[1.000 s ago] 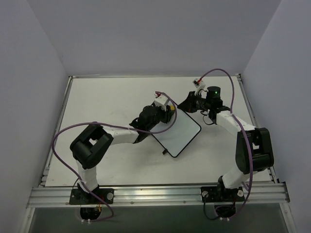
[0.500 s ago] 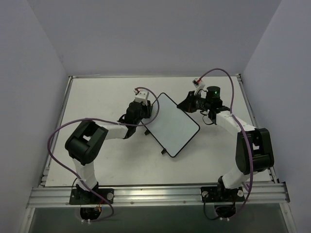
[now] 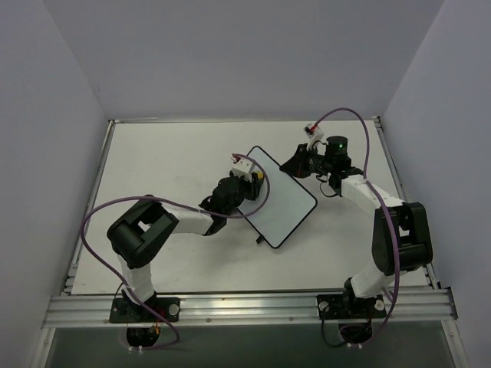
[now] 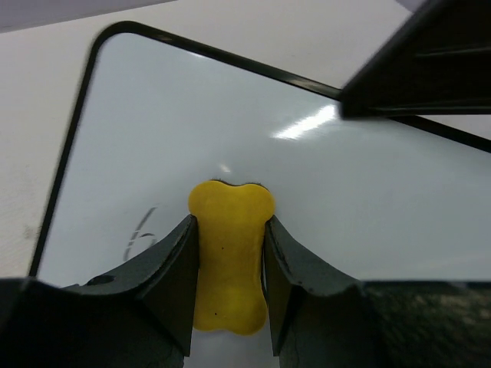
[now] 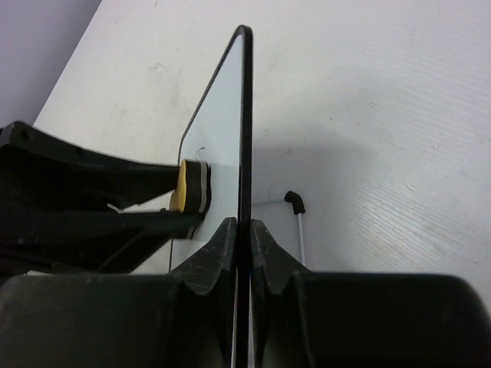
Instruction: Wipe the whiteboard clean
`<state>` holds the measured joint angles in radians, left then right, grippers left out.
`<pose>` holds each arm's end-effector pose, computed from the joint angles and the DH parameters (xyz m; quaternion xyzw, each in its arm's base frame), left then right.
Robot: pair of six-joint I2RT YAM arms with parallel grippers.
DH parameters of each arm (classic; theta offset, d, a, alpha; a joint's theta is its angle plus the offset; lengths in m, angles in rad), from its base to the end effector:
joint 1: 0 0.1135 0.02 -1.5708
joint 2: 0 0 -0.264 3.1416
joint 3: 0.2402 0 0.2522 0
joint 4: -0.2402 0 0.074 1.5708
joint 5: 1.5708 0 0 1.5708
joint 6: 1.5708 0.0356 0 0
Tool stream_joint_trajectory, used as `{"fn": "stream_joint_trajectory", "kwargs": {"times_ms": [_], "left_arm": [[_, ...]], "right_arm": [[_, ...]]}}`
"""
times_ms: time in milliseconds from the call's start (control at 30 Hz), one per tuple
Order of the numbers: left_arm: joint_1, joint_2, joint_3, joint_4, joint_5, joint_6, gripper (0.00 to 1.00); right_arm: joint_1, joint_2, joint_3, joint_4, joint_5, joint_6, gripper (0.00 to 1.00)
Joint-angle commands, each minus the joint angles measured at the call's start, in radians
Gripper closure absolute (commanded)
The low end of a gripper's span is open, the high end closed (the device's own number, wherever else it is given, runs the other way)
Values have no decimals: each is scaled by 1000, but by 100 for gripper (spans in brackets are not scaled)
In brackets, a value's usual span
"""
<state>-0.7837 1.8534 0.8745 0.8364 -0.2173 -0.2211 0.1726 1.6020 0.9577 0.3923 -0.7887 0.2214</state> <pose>0.2801 -0.2683 0.1818 0.1403 0.7414 -0.2417 0.6101 0.3465 0.0860 0.2535 -0.2175 0.7352 0.4085 0.4952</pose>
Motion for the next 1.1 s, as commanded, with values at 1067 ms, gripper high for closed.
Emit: {"fn": "stream_joint_trajectory", "kwargs": {"times_ms": [1067], "left_arm": [[179, 59, -74, 38, 231, -47, 98]], "right_arm": [[77, -10, 6, -26, -122, -19, 100]]}}
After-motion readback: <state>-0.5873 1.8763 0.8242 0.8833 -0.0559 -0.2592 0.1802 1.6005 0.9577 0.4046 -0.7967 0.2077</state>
